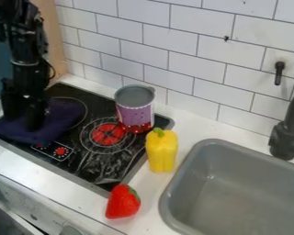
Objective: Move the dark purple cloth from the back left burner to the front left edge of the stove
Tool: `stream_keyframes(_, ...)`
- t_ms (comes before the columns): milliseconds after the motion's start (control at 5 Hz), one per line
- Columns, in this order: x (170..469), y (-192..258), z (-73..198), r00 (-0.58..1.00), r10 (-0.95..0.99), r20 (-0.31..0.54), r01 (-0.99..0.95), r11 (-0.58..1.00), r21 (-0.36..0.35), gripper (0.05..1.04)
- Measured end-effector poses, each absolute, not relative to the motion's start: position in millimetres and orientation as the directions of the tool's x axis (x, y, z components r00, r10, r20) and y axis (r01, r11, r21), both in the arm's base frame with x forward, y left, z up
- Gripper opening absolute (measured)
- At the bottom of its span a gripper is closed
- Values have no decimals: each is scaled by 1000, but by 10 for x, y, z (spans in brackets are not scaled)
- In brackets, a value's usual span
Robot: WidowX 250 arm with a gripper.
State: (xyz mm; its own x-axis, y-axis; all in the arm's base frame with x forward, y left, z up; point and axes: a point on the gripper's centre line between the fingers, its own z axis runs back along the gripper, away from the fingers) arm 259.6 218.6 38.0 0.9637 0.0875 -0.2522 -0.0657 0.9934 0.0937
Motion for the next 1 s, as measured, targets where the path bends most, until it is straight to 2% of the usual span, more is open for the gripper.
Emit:
stream_keyframes(400, 2407, 2407, 422, 951, 162, -265, -143, 985, 93, 1001)
stream_keyframes(600, 2423, 2350, 436, 955, 136, -265, -128, 991, 48, 1001)
stream_keyframes(800, 2641, 2163, 628, 979, 75, -191, -89, 994, -64, 1001)
stream_keyframes(1000, 2872, 1918, 914, 994, 10, -107, -18, 997, -79, 1001)
